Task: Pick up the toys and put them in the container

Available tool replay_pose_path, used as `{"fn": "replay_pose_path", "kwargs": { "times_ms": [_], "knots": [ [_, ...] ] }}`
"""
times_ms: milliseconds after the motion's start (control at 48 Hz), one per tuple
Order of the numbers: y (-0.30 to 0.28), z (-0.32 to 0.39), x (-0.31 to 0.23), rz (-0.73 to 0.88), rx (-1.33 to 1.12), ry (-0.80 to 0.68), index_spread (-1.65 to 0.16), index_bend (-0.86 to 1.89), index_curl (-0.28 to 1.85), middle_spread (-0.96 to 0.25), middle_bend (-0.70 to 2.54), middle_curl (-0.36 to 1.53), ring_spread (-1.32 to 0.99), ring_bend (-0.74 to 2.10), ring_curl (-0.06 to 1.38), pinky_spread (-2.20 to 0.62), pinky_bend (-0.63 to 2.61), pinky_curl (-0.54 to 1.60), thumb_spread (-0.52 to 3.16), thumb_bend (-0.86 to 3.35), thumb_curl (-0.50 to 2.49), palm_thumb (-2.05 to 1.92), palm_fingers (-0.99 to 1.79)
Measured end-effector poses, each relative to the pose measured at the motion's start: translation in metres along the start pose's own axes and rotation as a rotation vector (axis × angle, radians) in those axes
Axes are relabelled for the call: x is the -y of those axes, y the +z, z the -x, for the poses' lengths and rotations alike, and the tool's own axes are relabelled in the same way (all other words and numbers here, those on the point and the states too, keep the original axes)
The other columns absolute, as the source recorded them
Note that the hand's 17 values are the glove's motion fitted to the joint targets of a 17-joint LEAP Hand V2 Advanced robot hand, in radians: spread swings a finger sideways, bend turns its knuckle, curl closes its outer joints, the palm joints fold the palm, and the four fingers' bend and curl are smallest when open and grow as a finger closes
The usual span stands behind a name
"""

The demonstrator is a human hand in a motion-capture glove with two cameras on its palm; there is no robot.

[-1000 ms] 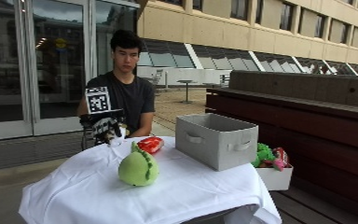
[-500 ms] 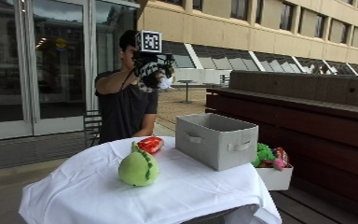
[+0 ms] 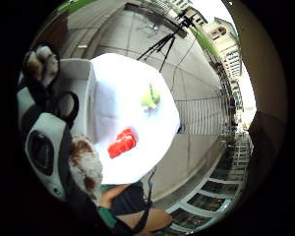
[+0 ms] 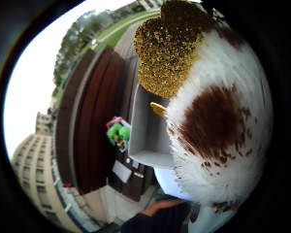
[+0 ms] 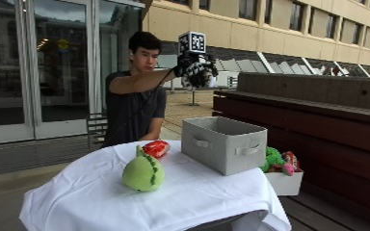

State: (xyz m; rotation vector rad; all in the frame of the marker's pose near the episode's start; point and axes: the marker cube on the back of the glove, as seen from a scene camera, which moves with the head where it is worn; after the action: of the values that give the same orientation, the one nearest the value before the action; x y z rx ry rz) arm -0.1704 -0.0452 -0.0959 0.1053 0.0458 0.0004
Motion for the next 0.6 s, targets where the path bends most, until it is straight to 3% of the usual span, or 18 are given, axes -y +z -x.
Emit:
{"fn": "replay_pose_path", "kwargs": {
  "times_ms": [42, 229, 500, 604],
  "knots": [
    [0.003, 0.007, 0.001, -0.045, 0.008, -0.107, -0.40, 0.07, -0.02, -0.44, 0.71, 0.61, -0.41, 1.28, 0.49, -0.45, 0.99, 0.41, 0.62, 0.20, 0.87, 0.70, 0.93],
    [0.008, 0.052, -0.005, -0.058, 0.021, -0.174, -0.39, 0.08, -0.02, -0.44, 0.70, 0.63, -0.41, 1.29, 0.49, -0.45, 1.00, 0.41, 0.64, 0.18, 0.91, 0.71, 0.92],
    [0.044, 0.075, 0.007, -0.010, 0.102, -0.152, -0.39, 0.07, -0.02, -0.45, 0.66, 0.64, -0.41, 1.30, 0.48, -0.45, 1.02, 0.41, 0.67, 0.14, 0.94, 0.71, 0.89],
    [0.052, 0.077, 0.009, 0.022, 0.181, -0.134, -0.37, 0.01, -0.03, -0.40, 0.62, 0.63, -0.40, 1.30, 0.47, -0.44, 1.07, 0.41, 0.86, 0.05, 0.85, 0.56, 0.82]
  ]
}}
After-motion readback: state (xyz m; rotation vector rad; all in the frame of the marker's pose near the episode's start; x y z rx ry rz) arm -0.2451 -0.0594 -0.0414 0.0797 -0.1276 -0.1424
